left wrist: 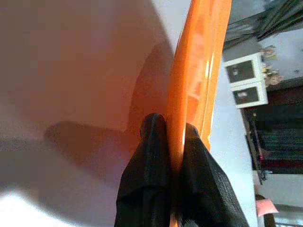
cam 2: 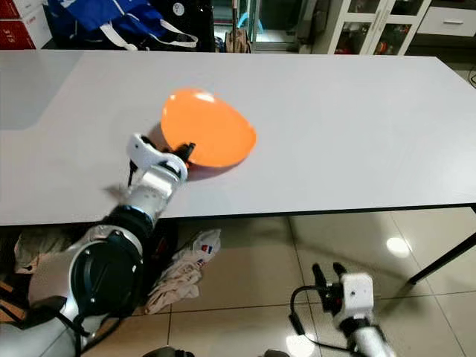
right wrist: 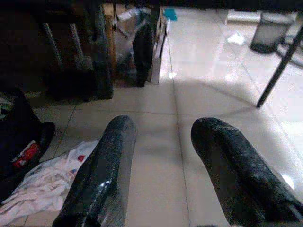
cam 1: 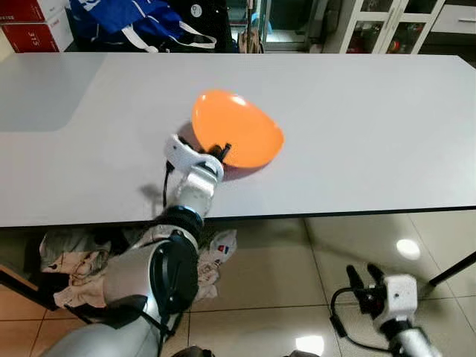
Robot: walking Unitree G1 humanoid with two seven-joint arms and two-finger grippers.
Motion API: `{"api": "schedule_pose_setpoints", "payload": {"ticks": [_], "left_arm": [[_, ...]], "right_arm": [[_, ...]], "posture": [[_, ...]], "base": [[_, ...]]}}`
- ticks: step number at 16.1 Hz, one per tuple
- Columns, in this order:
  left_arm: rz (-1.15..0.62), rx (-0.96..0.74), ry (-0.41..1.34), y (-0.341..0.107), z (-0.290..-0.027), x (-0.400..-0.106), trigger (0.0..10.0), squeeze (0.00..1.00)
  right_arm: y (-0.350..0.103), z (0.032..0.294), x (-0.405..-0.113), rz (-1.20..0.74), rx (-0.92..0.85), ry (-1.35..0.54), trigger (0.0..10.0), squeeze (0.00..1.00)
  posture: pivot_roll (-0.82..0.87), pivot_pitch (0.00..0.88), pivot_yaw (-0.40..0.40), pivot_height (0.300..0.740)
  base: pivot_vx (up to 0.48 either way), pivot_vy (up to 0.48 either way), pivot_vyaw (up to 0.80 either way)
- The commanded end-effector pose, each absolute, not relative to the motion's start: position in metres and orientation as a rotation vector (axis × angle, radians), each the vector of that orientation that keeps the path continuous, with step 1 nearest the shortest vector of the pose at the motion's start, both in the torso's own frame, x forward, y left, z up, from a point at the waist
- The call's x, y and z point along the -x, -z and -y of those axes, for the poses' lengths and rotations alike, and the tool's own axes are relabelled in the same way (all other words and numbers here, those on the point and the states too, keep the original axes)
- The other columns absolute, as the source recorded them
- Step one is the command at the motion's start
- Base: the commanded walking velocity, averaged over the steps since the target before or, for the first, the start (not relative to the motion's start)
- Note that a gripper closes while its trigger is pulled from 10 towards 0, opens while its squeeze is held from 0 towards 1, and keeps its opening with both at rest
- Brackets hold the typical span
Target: Setting the table
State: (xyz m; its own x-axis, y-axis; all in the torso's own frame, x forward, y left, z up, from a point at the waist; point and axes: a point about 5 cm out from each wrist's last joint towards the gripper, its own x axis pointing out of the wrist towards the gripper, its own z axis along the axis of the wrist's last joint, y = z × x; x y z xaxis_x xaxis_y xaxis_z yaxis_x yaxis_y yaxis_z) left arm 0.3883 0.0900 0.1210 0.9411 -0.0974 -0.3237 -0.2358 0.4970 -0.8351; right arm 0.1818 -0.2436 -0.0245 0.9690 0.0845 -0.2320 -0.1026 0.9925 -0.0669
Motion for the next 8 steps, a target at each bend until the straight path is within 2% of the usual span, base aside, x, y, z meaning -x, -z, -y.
{"api": "schedule_pose_setpoints", "payload": {"ticks": [1,6,7,8], "left_arm": [[-0.355,1.073,-0.098,-0.123,-0.085,-0.388,10.0,0.0],[-0.375,1.086,-0.137,-0.116,-0.085,-0.385,10.0,0.0],[-0.384,1.086,-0.147,-0.115,-0.084,-0.384,10.0,0.89],[-0.398,1.09,-0.152,-0.113,-0.081,-0.383,10.0,1.0]], "right_arm": [[-0.032,0.244,-0.19,0.018,0.15,-0.161,10.0,0.0],[-0.089,0.234,-0.203,0.106,0.169,-0.224,10.0,0.0],[-0.115,0.22,-0.199,0.115,0.16,-0.241,10.0,0.0],[-0.136,0.204,-0.195,0.114,0.151,-0.253,10.0,0.0]], "posture": [[-0.26,0.038,0.008,0.74],[-0.26,0.037,-0.006,0.74],[-0.26,0.037,-0.007,0.74],[-0.26,0.037,-0.007,0.74]], "base": [[0.0,0.0,0.0],[0.0,0.0,0.0],[0.0,0.0,0.0],[0.0,0.0,0.0]]}}
